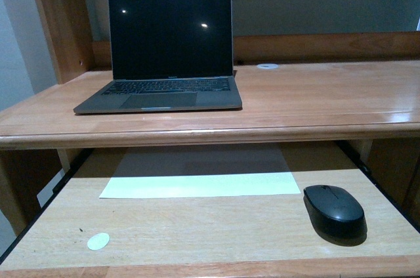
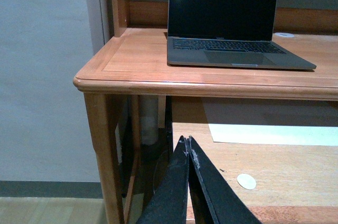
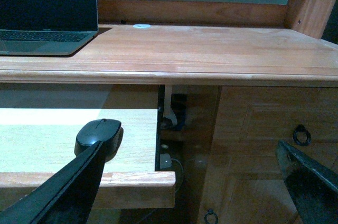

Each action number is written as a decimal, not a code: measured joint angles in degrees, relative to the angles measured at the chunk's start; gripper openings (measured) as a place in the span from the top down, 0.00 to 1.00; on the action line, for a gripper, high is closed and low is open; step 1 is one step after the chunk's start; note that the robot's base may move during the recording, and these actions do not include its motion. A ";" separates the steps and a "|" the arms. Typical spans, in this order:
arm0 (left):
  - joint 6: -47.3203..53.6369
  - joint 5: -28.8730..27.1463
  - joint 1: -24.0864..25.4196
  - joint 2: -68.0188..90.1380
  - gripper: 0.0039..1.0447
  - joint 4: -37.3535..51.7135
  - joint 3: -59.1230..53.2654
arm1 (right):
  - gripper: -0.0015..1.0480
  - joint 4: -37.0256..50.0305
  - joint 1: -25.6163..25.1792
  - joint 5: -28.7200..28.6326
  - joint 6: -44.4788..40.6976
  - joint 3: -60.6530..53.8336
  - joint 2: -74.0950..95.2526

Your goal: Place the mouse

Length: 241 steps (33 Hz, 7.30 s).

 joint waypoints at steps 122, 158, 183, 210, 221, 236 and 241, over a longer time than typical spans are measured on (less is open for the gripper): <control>0.02 0.00 0.07 -18.27 0.06 -18.73 0.02 | 0.06 15.26 23.37 15.65 13.77 46.31 97.33; 0.02 0.00 0.07 -18.27 0.06 -18.71 0.02 | 0.28 14.05 22.18 14.12 13.68 52.46 108.24; 0.02 0.00 0.07 -18.27 0.06 -18.73 0.02 | 0.40 15.61 22.56 16.11 12.52 49.66 104.17; 0.02 0.02 0.07 -18.27 0.06 -18.69 0.02 | 0.40 19.39 26.93 20.48 8.96 32.33 70.31; 0.02 0.00 0.07 -18.27 0.06 -18.71 0.02 | 0.40 18.86 27.12 20.15 8.74 32.35 71.34; 0.02 0.00 0.07 -18.27 0.06 -18.71 0.02 | 0.40 18.84 27.04 20.22 8.72 32.35 71.30; 0.02 0.00 0.07 -18.27 0.06 -18.71 0.02 | 0.40 18.86 27.06 20.17 8.72 32.35 71.30</control>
